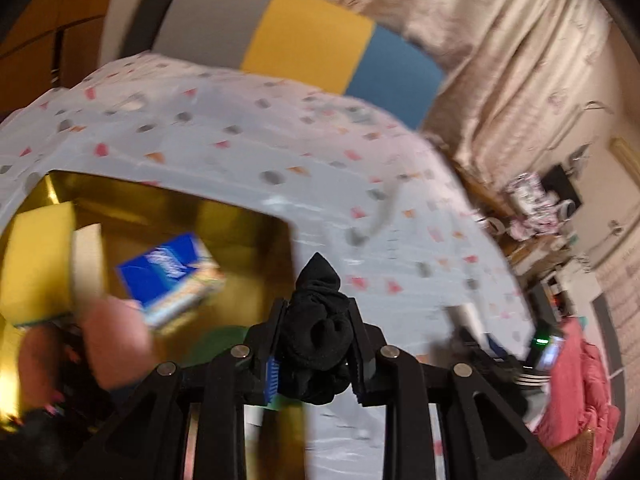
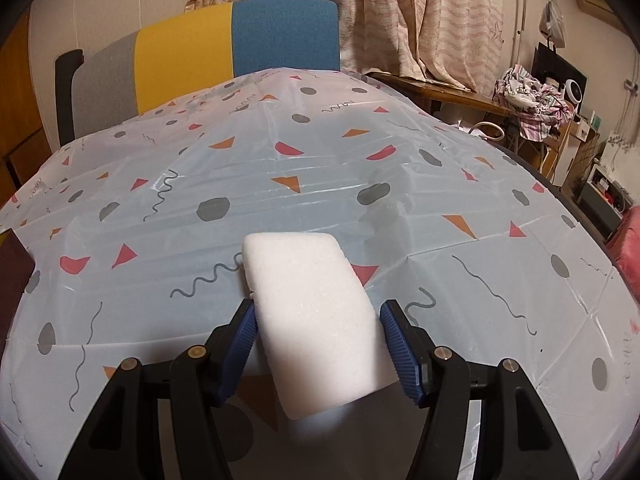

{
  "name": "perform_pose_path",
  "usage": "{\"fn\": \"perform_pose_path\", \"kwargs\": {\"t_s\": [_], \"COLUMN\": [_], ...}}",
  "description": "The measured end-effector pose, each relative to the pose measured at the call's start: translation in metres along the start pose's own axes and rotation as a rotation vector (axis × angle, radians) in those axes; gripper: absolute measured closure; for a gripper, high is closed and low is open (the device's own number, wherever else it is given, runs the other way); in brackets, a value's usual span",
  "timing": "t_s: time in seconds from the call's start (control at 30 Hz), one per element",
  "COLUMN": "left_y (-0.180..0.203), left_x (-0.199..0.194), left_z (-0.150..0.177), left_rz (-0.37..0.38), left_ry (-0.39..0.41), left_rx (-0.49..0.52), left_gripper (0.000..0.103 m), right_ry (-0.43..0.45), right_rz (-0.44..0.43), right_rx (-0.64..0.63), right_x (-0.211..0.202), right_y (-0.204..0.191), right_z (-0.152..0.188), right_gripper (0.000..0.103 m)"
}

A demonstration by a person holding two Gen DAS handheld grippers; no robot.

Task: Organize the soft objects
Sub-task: 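Carry the black scrunchie over the gold tray and release it with the left tool, then carry the white block into the gold tray with the right tool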

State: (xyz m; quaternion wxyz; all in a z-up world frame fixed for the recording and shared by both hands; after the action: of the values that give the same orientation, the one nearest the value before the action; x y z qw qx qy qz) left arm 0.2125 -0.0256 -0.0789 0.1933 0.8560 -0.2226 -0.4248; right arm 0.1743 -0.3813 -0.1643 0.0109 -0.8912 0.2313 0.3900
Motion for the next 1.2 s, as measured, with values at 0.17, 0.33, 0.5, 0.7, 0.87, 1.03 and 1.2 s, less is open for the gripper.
{"fn": "perform_pose_path", "kwargs": {"t_s": [0.17, 0.33, 0.5, 0.7, 0.87, 1.03, 1.2], "left_y": [-0.028, -0.036, -0.037, -0.042, -0.04, -0.032, -0.02], "left_x": [0.031, 0.047, 0.054, 0.048, 0.032, 0.006, -0.025], "left_z": [-0.017, -0.022, -0.025, -0.022, -0.016, -0.002, 0.016], "left_rz": [-0.038, -0.068, -0.147, -0.125, -0.144, -0.142, -0.089], "left_ry": [-0.081, -0.113, -0.12, -0.119, -0.096, -0.059, -0.012], "left_rx": [-0.014, -0.019, 0.0, -0.027, -0.02, 0.013, 0.047], "left_gripper": [0.077, 0.076, 0.047, 0.039, 0.039, 0.039, 0.039], "right_ry": [0.005, 0.003, 0.001, 0.0, 0.001, 0.007, 0.025], "right_rz": [0.013, 0.02, 0.025, 0.035, 0.043, 0.046, 0.044], "right_rx": [-0.009, -0.015, -0.021, -0.029, -0.035, -0.031, -0.028], "right_x": [-0.001, 0.0, -0.001, 0.0, -0.001, -0.003, -0.007], "right_y": [-0.002, -0.003, -0.004, -0.005, -0.006, -0.005, -0.005], "right_z": [0.0, 0.0, 0.0, 0.001, 0.0, 0.0, 0.0], "right_gripper": [0.039, 0.039, 0.039, 0.039, 0.039, 0.039, 0.039]}}
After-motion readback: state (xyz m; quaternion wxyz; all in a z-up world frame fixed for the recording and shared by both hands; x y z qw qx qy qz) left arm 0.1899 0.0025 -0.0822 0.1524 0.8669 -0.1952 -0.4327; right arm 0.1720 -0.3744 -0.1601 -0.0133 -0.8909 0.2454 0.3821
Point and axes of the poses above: each gripper's, at about its wrist camera, not at the fingertips, and x roughly the way its jaws point, y to its right, z to its underside, the point moved 4 cm from there along x, roughly the way its jaws point, and after that the axes turned 11 degrees about z, right-handed, at the moved point
